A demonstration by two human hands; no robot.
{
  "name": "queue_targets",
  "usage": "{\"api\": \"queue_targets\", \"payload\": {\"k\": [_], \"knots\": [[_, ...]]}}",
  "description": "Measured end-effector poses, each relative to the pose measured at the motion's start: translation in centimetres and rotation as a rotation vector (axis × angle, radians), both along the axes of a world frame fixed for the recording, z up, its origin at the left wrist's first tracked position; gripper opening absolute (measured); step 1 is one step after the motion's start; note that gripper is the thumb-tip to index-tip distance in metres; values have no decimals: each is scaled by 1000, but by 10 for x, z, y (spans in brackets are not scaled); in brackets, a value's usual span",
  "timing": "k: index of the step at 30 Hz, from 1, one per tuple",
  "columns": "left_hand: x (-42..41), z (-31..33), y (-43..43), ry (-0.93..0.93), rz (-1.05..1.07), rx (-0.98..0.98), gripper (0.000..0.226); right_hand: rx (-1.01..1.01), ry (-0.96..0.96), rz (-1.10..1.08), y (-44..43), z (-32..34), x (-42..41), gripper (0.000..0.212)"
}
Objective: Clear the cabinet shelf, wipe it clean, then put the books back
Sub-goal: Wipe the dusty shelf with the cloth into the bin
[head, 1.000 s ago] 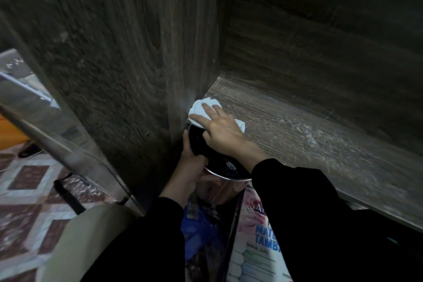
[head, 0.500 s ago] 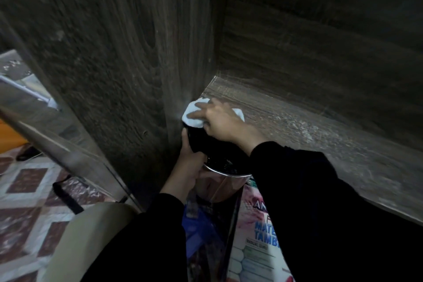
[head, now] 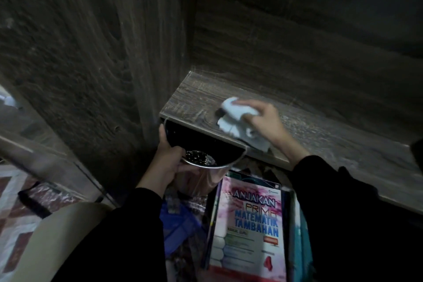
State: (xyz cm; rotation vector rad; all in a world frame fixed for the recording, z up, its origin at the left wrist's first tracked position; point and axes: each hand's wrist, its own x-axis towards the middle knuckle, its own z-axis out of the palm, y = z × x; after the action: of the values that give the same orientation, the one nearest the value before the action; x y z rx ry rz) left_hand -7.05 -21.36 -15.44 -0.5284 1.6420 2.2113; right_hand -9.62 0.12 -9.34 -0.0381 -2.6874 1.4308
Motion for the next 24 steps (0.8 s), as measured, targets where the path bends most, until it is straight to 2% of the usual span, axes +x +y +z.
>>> {"api": "queue_targets", "payload": {"k": [2, 4, 6, 8, 10, 14, 16, 17, 20, 24], "knots": [[-1, -5, 2, 0, -14, 8, 94, -98, 116, -297, 34, -1, 12, 42], [-1, -7, 5, 11, -29, 6, 93, -67, 166, -593, 72, -10, 29, 39], [-2, -7, 8, 19, -37, 4, 94, 36, 117, -830, 105, -23, 50, 46], [-2, -7, 10, 23, -34, -2, 95, 193, -16, -917, 119, -33, 68, 49], [-1, -6, 11, 27, -26, -5, 94, 372, -156, -880, 111, -43, 75, 44], [2, -2, 15, 12, -18, -20, 93, 564, -201, -720, 57, -51, 63, 53], [3, 0, 16, -6, -12, -15, 95, 596, -222, -633, 23, -49, 55, 71], [3, 1, 16, -16, -7, -12, 96, 605, -234, -575, 6, -49, 49, 72], [2, -2, 16, -15, -3, -29, 95, 636, -217, -344, -46, -46, 33, 58], [0, -6, 15, 9, 2, -63, 93, 557, -121, -33, -94, -43, 18, 68]]}}
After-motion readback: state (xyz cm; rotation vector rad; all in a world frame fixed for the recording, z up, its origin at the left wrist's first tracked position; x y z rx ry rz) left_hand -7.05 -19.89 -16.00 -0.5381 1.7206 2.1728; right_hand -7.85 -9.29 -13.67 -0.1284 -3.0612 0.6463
